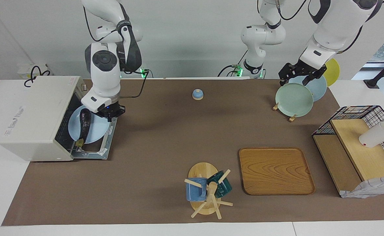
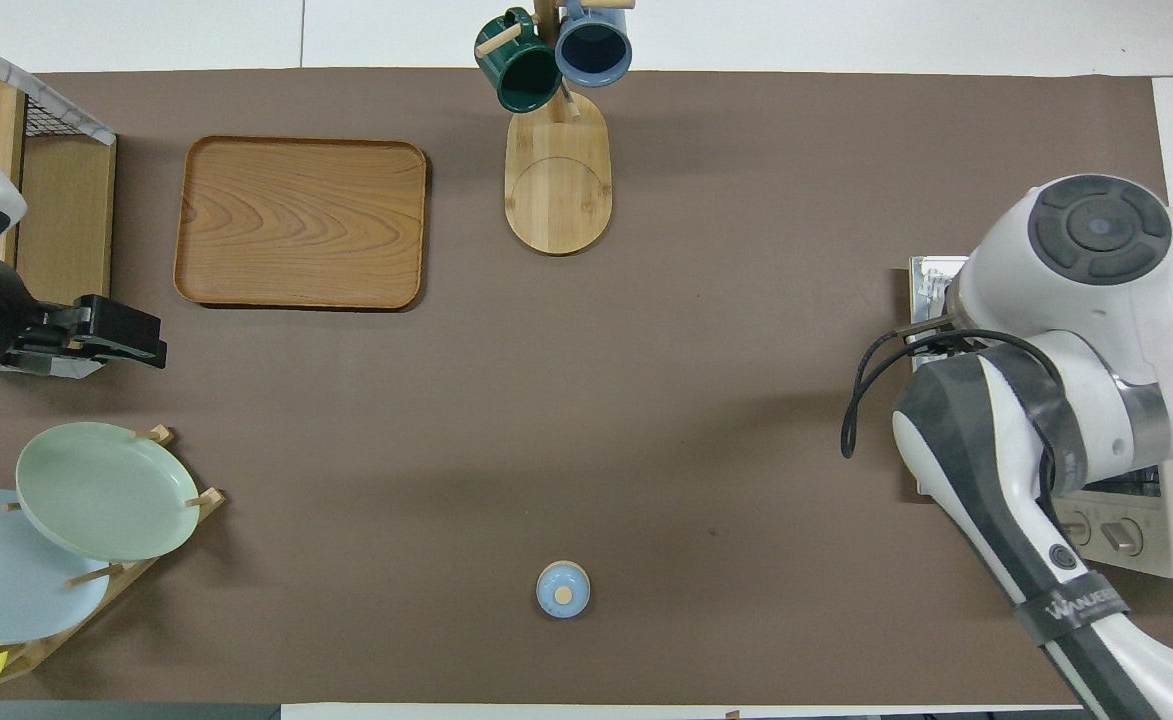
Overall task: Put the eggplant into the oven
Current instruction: 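Carry the eggplant into the open oven with the right gripper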
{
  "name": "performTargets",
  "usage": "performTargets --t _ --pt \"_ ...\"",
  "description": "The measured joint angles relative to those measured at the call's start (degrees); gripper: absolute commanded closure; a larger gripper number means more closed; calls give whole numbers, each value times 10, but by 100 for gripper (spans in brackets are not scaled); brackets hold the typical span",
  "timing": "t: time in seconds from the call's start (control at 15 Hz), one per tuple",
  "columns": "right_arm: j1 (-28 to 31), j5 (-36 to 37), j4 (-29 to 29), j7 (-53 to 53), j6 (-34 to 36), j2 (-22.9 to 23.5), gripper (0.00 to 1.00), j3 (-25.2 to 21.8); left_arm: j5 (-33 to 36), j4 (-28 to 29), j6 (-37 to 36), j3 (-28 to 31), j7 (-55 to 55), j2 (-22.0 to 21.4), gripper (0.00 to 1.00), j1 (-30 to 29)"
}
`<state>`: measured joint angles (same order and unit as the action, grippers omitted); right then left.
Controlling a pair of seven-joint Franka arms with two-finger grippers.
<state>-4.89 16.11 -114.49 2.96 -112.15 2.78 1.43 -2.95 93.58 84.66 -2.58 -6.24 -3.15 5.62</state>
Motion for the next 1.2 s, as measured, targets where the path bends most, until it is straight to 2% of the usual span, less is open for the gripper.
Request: performTargets --t 0.33,0.67,1.0,1.13,1.2 --pt "62 0 -53 -59 -60 -9 100 0 0 0 -2 0 0 0 0 0" --pt "78 0 -90 -76 -62 -30 100 1 0 0 -12 0 0 0 0 0" --pt "97 -5 -101 -86 -63 -38 100 1 0 -1 -12 1 0 0 0 0" --pt "101 -14 -101 -98 -64 -38 89 1 0 -1 -12 1 0 0 0 0" --pt "101 -15 -101 -100 -64 -39 86 1 0 -1 -12 1 0 0 0 0"
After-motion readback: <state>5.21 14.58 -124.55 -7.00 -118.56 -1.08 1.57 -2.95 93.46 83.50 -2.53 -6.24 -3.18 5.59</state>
